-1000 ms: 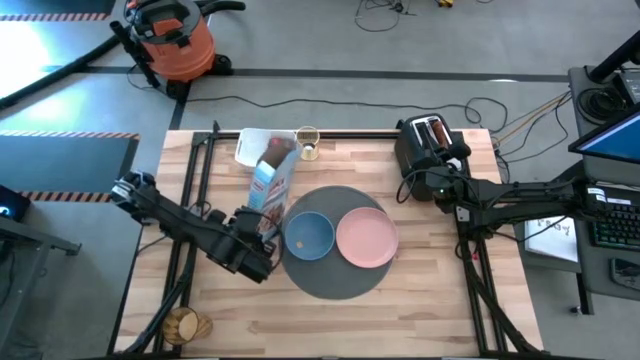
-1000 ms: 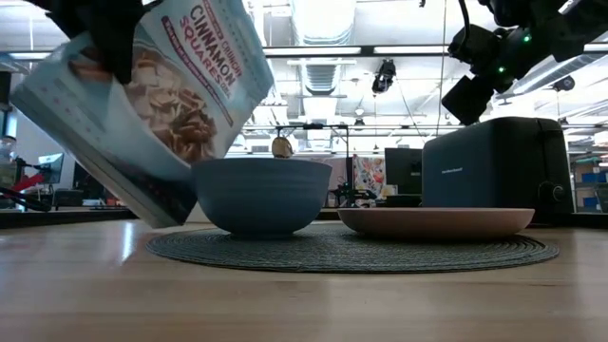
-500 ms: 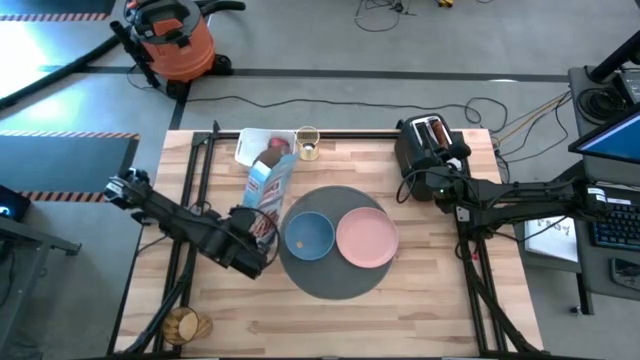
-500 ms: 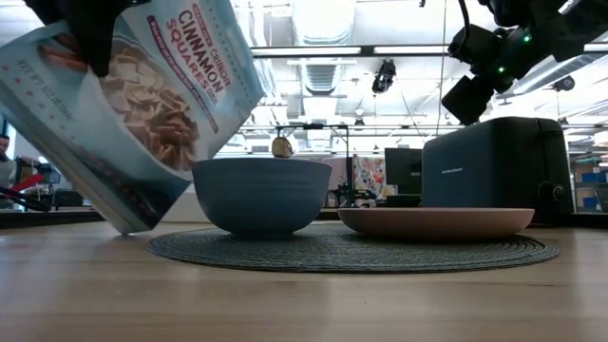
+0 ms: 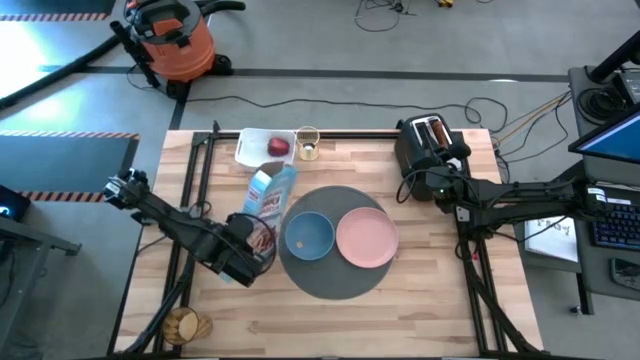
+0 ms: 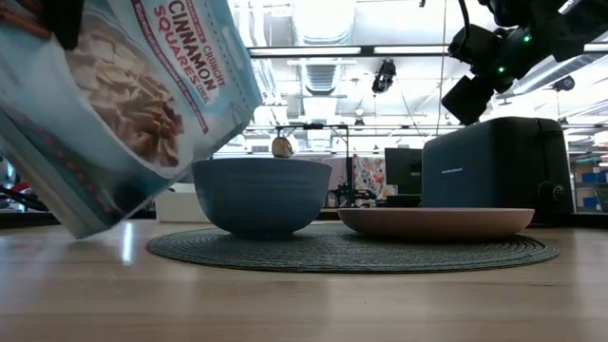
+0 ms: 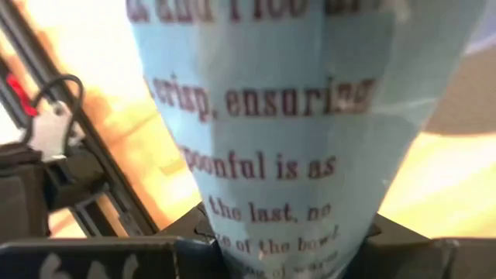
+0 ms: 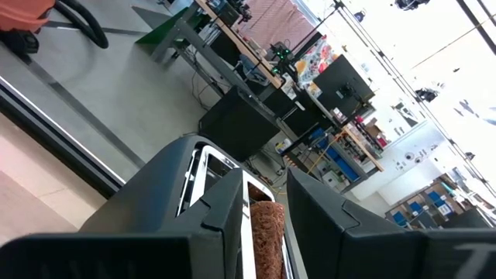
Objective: Arrange a breakfast setting
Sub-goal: Pour the cereal from the blue cereal box into the blue bowl on the gray mat
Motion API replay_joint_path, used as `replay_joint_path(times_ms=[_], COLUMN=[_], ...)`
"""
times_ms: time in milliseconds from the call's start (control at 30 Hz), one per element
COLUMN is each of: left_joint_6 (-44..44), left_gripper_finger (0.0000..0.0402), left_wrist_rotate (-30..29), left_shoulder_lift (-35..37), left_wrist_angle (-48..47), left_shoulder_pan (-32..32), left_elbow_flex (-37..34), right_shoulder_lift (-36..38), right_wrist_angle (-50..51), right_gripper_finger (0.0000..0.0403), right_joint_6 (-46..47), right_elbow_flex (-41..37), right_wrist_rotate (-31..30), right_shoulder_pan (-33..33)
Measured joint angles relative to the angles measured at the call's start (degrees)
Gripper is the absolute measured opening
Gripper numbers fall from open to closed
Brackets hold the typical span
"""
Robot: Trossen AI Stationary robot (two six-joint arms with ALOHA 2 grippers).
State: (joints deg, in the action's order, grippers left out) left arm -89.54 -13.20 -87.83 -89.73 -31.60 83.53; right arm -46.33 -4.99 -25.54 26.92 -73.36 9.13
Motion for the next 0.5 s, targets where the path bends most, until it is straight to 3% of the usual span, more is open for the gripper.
replay_joint_path(times_ms=[500], left_joint_6=[-3.9], left_gripper_finger=[0.0095], left_wrist_rotate=[3.1], left_shoulder_lift=[0.8], left_wrist_angle=[-0.3], left_shoulder_pan=[-8.6], left_elbow_flex=[3.8], right_shoulder_lift=[0.0], right_wrist_angle=[0.0], right_gripper_finger=[0.0093], right_joint_6=[0.0], right_elbow_flex=[0.0], right_wrist_rotate=[0.0], right_shoulder_pan=[0.0])
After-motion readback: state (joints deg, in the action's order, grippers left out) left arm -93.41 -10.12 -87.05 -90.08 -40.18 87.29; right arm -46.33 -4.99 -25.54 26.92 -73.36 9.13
